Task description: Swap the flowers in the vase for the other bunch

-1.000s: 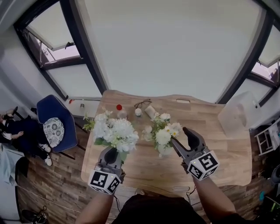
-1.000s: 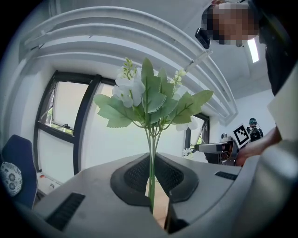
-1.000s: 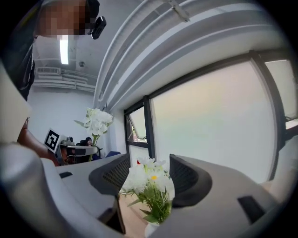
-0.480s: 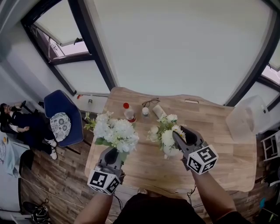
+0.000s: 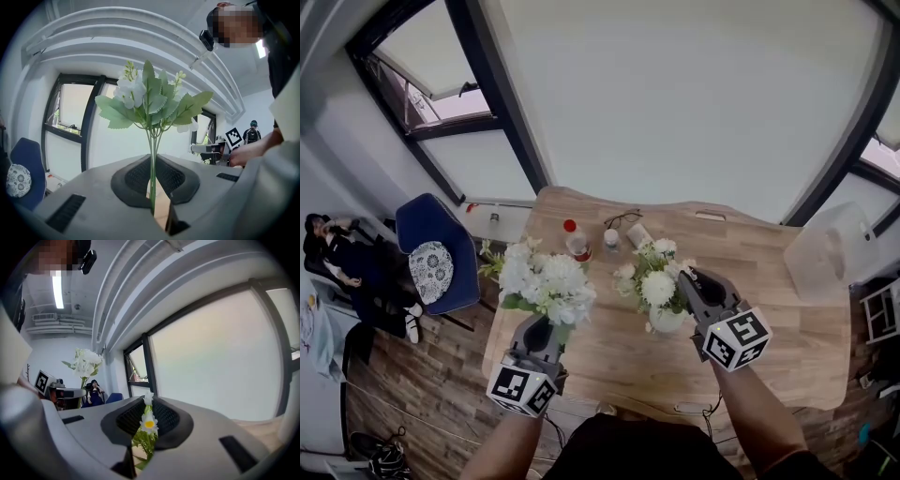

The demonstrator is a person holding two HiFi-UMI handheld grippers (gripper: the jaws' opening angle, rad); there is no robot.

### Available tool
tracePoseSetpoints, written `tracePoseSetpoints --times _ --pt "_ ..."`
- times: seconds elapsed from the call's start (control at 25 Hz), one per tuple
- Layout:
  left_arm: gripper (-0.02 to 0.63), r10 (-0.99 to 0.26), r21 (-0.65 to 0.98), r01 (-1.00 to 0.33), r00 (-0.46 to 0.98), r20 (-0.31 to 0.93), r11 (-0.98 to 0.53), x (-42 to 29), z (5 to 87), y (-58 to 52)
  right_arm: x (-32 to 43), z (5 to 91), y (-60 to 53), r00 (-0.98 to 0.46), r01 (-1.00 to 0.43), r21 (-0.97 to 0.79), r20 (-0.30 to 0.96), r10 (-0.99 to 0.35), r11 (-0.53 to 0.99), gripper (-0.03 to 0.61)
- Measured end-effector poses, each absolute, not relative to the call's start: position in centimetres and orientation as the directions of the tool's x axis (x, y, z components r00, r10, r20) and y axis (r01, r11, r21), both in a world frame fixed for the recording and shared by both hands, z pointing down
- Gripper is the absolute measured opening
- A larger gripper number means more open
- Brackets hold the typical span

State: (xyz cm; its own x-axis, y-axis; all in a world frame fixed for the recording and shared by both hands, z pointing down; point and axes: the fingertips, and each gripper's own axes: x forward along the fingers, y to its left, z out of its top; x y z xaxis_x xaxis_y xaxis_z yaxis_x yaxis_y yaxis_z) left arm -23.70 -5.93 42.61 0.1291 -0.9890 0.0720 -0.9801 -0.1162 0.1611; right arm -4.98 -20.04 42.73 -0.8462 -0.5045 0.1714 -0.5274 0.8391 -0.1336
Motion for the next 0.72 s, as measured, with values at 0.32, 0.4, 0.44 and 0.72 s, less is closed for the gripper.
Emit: tracePoseSetpoints --times 0.32,0.4,0.44,0.72 --pt "0.018 -0.988 0.165 -0.977 0.145 0.054 -0.134 -23.4 42.2 -6.4 -4.5 40.6 -20.0 -0.844 -0.535 -0.121 0.128 -0.521 0.836 0.061" --pt "0.018 -0.987 0.165 -0.976 0.153 0.048 -0.143 -23.2 42.0 -6.4 -4.5 39.7 -19.8 -0.843 -0.536 -0.114 0.114 -0.525 0.836 0.061" --pt "0.018 -0.987 0.164 -0.975 0.157 0.045 -0.147 -23.2 41.9 -6.4 -4.5 39.3 -19.7 -0.843 -0.537 -0.110 0.106 -0.527 0.836 0.061" --pt "0.018 -0.985 0.158 -0.973 0.173 0.021 -0.168 -22.4 41.2 -6.0 -4.0 36.1 -18.5 -0.843 -0.537 -0.075 0.038 -0.536 0.840 0.061"
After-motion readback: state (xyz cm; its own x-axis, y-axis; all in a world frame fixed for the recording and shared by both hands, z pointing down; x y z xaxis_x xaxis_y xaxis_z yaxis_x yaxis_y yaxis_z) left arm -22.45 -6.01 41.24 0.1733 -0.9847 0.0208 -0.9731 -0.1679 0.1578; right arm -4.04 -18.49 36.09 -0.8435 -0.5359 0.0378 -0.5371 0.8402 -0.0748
